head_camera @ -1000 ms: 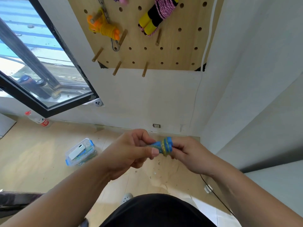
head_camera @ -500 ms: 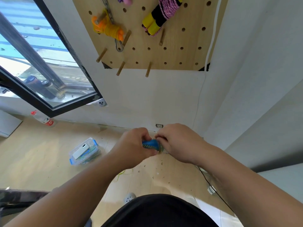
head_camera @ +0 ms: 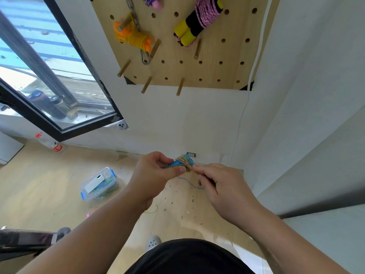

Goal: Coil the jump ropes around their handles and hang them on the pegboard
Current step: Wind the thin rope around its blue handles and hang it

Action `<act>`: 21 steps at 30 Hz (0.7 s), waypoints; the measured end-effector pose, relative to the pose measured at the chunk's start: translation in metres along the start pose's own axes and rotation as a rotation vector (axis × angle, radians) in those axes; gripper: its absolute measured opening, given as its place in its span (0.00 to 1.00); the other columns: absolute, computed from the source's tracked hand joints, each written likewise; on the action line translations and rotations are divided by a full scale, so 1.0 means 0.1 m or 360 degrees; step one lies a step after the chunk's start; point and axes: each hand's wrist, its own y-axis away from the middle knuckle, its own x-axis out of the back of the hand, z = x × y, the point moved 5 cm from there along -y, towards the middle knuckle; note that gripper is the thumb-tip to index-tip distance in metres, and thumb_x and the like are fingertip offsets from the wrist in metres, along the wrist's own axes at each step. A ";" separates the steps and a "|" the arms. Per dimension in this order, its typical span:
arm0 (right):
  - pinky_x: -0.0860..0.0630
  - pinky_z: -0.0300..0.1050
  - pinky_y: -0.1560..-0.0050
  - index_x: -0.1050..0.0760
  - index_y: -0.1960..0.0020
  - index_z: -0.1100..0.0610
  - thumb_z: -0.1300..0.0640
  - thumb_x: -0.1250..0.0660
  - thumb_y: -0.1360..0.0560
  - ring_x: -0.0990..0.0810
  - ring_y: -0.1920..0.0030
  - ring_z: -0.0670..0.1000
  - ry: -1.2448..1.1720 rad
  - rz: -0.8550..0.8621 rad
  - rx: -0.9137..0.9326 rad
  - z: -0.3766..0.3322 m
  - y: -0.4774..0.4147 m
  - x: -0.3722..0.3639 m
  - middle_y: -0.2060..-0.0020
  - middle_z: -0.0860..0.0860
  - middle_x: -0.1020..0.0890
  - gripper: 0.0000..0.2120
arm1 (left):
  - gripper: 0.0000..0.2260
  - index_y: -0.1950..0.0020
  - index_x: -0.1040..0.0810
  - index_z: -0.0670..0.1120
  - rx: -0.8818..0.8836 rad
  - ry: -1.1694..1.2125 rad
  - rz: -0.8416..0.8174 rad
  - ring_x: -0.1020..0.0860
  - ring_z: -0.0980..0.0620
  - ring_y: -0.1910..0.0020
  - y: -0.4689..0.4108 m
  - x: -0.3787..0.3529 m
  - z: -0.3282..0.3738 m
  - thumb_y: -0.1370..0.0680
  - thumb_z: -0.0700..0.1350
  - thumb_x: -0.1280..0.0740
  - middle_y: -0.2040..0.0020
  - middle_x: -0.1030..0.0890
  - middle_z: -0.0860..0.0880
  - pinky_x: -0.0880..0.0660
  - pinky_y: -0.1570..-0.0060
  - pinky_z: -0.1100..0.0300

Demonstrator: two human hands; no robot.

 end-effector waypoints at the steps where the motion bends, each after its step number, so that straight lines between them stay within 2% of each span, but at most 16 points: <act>1: 0.27 0.34 0.51 0.20 0.36 0.45 0.56 0.37 0.19 0.23 0.52 0.39 -0.0023 0.0022 -0.0008 0.02 0.03 0.01 0.57 0.34 0.21 0.14 | 0.13 0.52 0.24 0.38 0.0044 0.0124 0.0015 0.34 0.57 0.79 -0.02 0.03 0.00 0.29 0.38 0.21 0.65 0.19 0.44 0.37 0.78 0.64; 4: 0.30 0.28 0.56 0.18 0.38 0.45 0.59 0.34 0.19 0.22 0.56 0.38 -0.0146 0.0055 -0.0063 0.08 0.11 0.05 0.61 0.35 0.19 0.14 | 0.12 0.50 0.25 0.37 0.0142 0.0462 -0.0036 0.38 0.54 0.77 -0.05 0.10 0.03 0.27 0.38 0.24 0.67 0.22 0.44 0.41 0.79 0.64; 6: 0.31 0.28 0.59 0.16 0.40 0.47 0.61 0.32 0.20 0.22 0.59 0.38 -0.0243 0.0075 -0.0123 0.14 0.13 0.07 0.63 0.37 0.18 0.13 | 0.13 0.54 0.26 0.40 0.0166 0.0600 -0.0162 0.41 0.54 0.75 0.00 0.06 0.06 0.31 0.41 0.24 0.67 0.22 0.44 0.45 0.78 0.63; 9: 0.32 0.29 0.65 0.16 0.43 0.45 0.60 0.32 0.21 0.24 0.67 0.43 -0.0366 0.0104 -0.0173 0.21 0.12 0.08 0.62 0.40 0.16 0.13 | 0.12 0.60 0.28 0.44 0.0254 0.0759 -0.0363 0.40 0.55 0.76 0.11 -0.08 0.07 0.33 0.45 0.25 0.64 0.23 0.42 0.43 0.78 0.65; 12: 0.33 0.32 0.68 0.16 0.47 0.41 0.59 0.31 0.20 0.27 0.71 0.44 -0.0443 0.0049 -0.0211 0.26 0.06 0.06 0.62 0.39 0.16 0.13 | 0.11 0.61 0.28 0.44 0.0263 0.0786 -0.0549 0.39 0.56 0.76 0.18 -0.18 0.09 0.31 0.43 0.25 0.63 0.22 0.41 0.41 0.78 0.66; 14: 0.26 0.43 0.67 0.18 0.53 0.37 0.58 0.31 0.21 0.24 0.69 0.47 -0.0444 -0.0044 -0.0191 0.26 0.03 0.06 0.63 0.41 0.16 0.14 | 0.12 0.63 0.26 0.45 0.0217 0.0737 -0.0755 0.38 0.55 0.77 0.22 -0.25 0.11 0.30 0.40 0.22 0.63 0.22 0.39 0.40 0.78 0.66; 15: 0.24 0.47 0.64 0.18 0.56 0.39 0.58 0.31 0.21 0.23 0.68 0.48 -0.0421 -0.0119 -0.0165 0.26 0.00 0.06 0.65 0.43 0.17 0.13 | 0.12 0.63 0.25 0.46 0.0191 0.0688 -0.0865 0.38 0.55 0.77 0.25 -0.27 0.12 0.32 0.41 0.22 0.63 0.22 0.39 0.40 0.78 0.65; 18: 0.23 0.45 0.61 0.18 0.60 0.40 0.60 0.31 0.23 0.20 0.64 0.45 -0.0271 -0.0363 -0.0142 0.28 -0.12 0.07 0.66 0.42 0.18 0.15 | 0.14 0.57 0.24 0.44 0.0124 0.0354 -0.1017 0.37 0.54 0.76 0.30 -0.31 0.12 0.35 0.38 0.22 0.64 0.20 0.37 0.40 0.76 0.64; 21: 0.22 0.48 0.54 0.16 0.53 0.46 0.52 0.30 0.22 0.20 0.58 0.43 0.0041 -0.0578 -0.0087 0.32 -0.27 0.12 0.62 0.41 0.17 0.05 | 0.15 0.53 0.23 0.41 -0.0004 -0.0196 -0.0988 0.28 0.49 0.70 0.27 -0.26 0.09 0.33 0.38 0.20 0.57 0.15 0.37 0.34 0.74 0.61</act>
